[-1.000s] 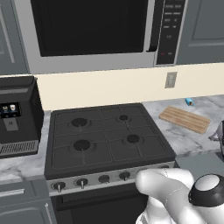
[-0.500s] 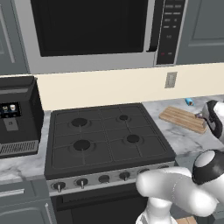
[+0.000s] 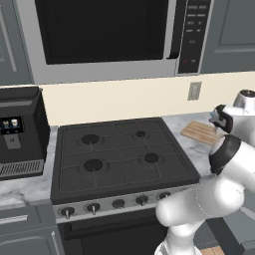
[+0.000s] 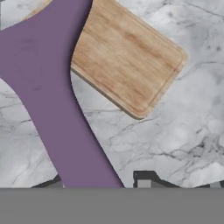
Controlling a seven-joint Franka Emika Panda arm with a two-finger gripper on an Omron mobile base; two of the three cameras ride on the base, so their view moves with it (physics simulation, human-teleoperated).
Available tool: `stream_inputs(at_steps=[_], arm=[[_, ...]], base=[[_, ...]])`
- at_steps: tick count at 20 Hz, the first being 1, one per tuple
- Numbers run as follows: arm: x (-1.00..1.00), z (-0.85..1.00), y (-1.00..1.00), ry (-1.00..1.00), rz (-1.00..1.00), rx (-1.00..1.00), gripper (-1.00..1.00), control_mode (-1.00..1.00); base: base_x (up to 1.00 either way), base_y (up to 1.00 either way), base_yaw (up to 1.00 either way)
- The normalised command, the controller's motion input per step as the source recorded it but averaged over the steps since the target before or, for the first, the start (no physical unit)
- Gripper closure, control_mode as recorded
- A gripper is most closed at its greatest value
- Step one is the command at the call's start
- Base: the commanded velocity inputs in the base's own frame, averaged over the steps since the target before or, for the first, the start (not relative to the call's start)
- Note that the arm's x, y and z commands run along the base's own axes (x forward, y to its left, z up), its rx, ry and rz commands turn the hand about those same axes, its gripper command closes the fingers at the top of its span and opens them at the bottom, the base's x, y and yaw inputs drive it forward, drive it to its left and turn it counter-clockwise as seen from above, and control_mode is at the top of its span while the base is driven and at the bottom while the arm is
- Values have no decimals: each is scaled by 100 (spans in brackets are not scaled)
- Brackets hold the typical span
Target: Open the drawer on the right and place the cutting tools on the cutting board.
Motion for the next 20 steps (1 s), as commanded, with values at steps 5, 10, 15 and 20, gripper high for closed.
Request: stream_inputs(at_steps=[5,10,15,20], arm=[[46,-7,0,1,0,0,100,-100],[27,-18,-9,0,4,2,100,-100],[19,-29,-14,0,4,6,100,-100],[29,-28,-12,0,3,2,100,-100]], base=[[0,0,0],[0,0,0],[0,0,0],[0,0,0]])
